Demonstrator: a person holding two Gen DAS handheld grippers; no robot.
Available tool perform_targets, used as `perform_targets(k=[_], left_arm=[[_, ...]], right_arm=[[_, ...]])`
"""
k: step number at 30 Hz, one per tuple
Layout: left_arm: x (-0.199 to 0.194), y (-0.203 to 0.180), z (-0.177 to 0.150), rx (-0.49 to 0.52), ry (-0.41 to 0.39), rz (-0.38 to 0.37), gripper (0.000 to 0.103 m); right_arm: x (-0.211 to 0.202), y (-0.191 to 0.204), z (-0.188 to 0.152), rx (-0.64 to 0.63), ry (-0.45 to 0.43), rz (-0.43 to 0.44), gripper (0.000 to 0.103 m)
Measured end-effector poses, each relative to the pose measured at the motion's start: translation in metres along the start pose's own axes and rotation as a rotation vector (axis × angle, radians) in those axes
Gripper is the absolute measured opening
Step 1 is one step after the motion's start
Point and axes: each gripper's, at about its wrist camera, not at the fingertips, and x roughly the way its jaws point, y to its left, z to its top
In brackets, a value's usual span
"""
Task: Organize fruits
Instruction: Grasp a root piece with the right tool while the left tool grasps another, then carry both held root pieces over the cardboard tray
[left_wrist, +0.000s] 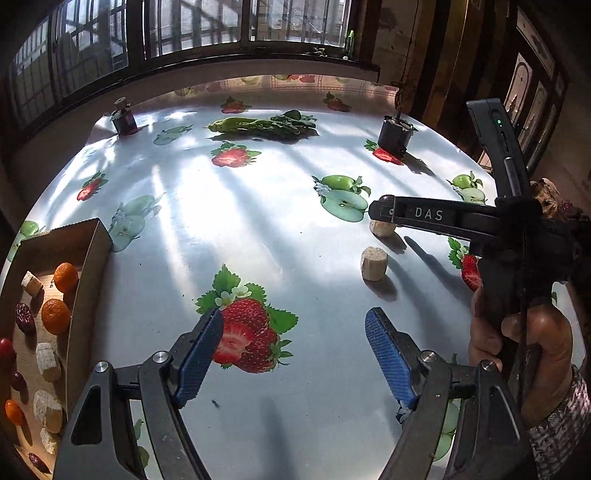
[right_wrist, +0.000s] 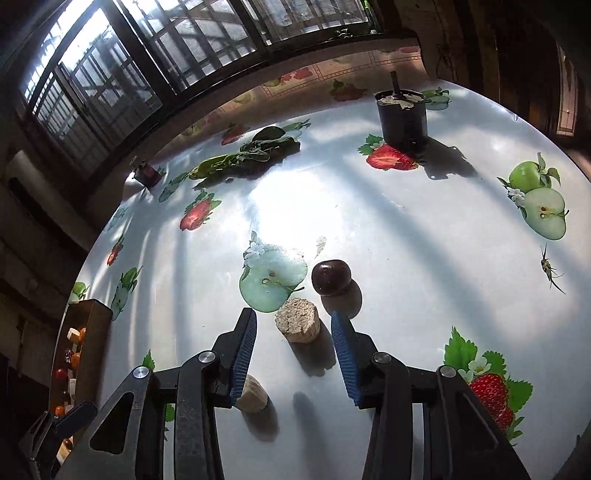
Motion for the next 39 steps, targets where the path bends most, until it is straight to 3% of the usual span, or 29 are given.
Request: perform_targets(k=[3, 5, 10, 15, 16, 17, 18, 19, 20, 25, 31, 36, 39], left_arm=[[0.012, -0.004, 0.007, -0.006, 0.017, -0.019, 0.077], [0.019, -0.01, 0.012, -0.001, 0.021, -0.033, 0.075], [0.039, -0.031, 0.025, 0.042, 0.017, -0.082, 0.074], [0.064, -0.054, 0.032, 0.092, 0.038, -0.078, 0.072], [0.068, -0.057, 0.032, 0.101, 0.041, -0.075, 0.063], [0.073, -0.059, 0.032, 0.109, 0.053, -0.071, 0.043], [0.078, -0.06, 0.031, 0.111, 0.071, -0.066, 0.031], [0.076, -0.061, 0.03, 0.116, 0.051, -0.039, 0.024], [0.075, -0.06, 0.03, 0.116, 0.057, -0.038, 0.024], [0.055, -0.046, 0.025, 0.076, 0.048, -0.036, 0.024], [0.005, -0.014, 0.012, 0.0, 0.001, -0.063, 0.024], [-0.039, 0.04, -0.008, -0.137, -0.038, -0.082, 0.024], [-0.067, 0.085, -0.025, -0.222, -0.081, -0.015, 0.024]], right_arm=[[0.011, 0.005, -0.001, -0.033, 0.012, -0.03, 0.045], [0.014, 0.005, -0.002, -0.049, 0.007, -0.044, 0.029], [-0.001, -0.013, -0.005, -0.008, 0.01, -0.089, 0.029], [-0.026, -0.035, -0.019, 0.047, 0.008, -0.093, 0.029], [-0.03, -0.037, -0.021, 0.049, 0.005, -0.092, 0.029], [-0.032, -0.039, -0.024, 0.053, 0.003, -0.091, 0.029], [-0.034, -0.04, -0.027, 0.054, 0.003, -0.089, 0.029], [-0.033, -0.04, -0.029, 0.05, 0.005, -0.088, 0.029], [-0.032, -0.041, -0.031, 0.045, 0.011, -0.09, 0.029], [-0.029, -0.035, -0.035, 0.006, -0.008, -0.113, 0.03], [-0.043, -0.022, -0.043, -0.011, -0.039, -0.095, 0.029], [-0.066, 0.012, -0.051, -0.07, -0.062, -0.058, 0.03], [-0.076, 0.047, -0.058, -0.123, -0.064, -0.008, 0.03]])
